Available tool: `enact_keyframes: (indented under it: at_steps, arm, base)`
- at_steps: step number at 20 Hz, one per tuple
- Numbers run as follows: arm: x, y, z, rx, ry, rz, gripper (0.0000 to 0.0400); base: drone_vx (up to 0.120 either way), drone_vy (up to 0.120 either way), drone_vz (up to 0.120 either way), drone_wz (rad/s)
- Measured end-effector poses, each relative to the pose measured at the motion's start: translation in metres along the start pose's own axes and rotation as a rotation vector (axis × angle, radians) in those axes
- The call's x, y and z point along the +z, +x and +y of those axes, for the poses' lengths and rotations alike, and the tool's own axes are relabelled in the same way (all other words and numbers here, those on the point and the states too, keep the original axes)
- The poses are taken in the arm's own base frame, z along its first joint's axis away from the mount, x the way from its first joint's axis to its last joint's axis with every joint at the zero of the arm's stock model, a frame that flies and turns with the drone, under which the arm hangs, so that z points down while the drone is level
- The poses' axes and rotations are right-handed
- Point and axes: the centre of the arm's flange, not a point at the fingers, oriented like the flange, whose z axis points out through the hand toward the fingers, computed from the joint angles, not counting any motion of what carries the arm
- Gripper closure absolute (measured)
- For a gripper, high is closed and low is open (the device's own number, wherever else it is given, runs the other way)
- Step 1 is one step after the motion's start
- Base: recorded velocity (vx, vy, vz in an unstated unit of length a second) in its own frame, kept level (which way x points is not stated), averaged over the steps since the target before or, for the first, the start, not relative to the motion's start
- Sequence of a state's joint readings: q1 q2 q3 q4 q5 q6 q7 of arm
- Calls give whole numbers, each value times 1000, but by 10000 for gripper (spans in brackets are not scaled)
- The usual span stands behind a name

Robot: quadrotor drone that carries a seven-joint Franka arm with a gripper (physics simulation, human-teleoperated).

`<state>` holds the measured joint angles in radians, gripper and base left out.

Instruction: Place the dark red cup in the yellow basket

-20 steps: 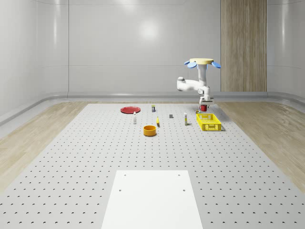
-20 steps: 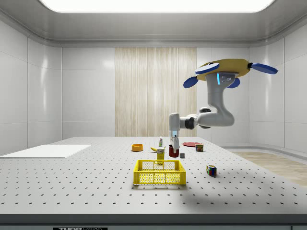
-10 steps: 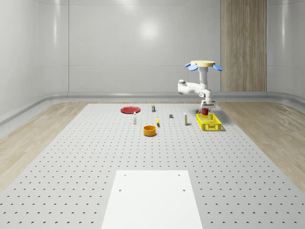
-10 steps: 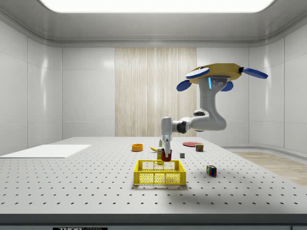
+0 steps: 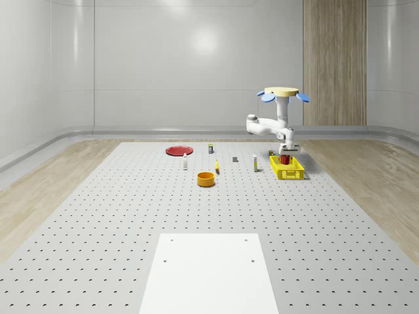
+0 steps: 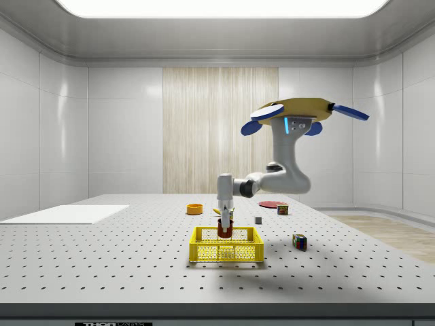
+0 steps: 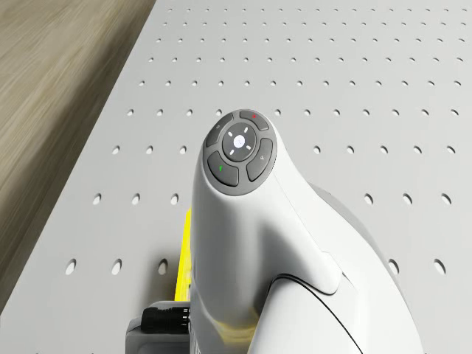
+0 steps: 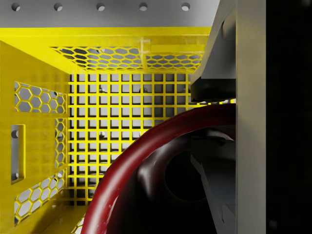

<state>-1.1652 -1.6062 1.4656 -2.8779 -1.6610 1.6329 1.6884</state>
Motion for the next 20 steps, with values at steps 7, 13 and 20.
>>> enact_keyframes:
  at_steps: [7, 13, 20]
  arm:
    - [0, 0, 0, 0, 0, 0, 300]
    - [3, 0, 0, 0, 0, 0, 300]
    - [1, 0, 0, 0, 0, 0, 86]
  base:
    - [11, 0, -91, 0]
    - [0, 0, -60, 0]
    - [0, 0, 0, 0]
